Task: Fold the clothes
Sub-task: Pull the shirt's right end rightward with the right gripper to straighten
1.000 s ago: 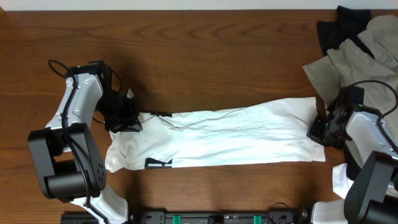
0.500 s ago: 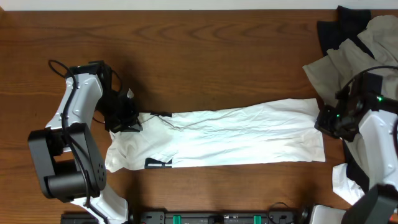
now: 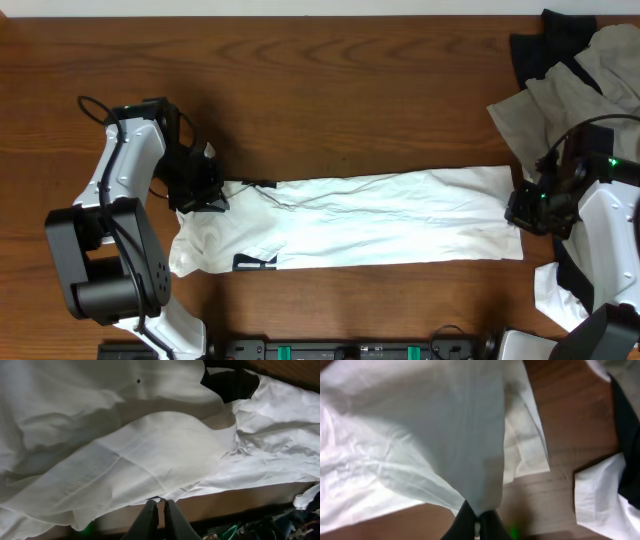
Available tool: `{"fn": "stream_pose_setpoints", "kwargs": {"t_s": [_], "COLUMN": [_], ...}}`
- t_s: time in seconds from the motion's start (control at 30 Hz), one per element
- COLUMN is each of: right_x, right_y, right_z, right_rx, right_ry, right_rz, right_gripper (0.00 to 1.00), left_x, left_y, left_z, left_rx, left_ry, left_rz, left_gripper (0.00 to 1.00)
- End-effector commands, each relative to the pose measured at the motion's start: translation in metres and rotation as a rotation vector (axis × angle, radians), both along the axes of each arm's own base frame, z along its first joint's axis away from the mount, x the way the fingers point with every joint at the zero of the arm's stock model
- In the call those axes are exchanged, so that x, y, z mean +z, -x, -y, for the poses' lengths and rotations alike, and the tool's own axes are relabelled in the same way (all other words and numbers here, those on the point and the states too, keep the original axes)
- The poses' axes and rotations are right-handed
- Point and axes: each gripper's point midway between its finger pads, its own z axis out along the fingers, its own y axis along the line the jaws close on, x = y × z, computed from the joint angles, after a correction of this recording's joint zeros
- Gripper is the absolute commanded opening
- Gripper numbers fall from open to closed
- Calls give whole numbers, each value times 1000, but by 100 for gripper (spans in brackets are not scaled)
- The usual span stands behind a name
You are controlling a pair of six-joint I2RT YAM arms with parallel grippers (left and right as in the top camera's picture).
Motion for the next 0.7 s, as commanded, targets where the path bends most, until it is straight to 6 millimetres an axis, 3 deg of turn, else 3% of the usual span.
{"fn": "stream_pose_setpoints", "kwargs": {"t_s": [0.0,0.33,0.67], "right_x": [10,11,11], "right_y": [5,28,-8], "right_z": [-3,-5,34], "right_rx": [40,35,-84], "right_ry": [-7,-6,190], "right_rz": [16,-77,50], "right_gripper": [1,1,2], "left_x": [4,4,4], "left_y": [2,2,2], "left_z": [1,1,1], "left_rx": [7,7,7], "left_ry": [5,5,4], "left_rz": [5,4,8], "left_gripper": [9,9,9]}}
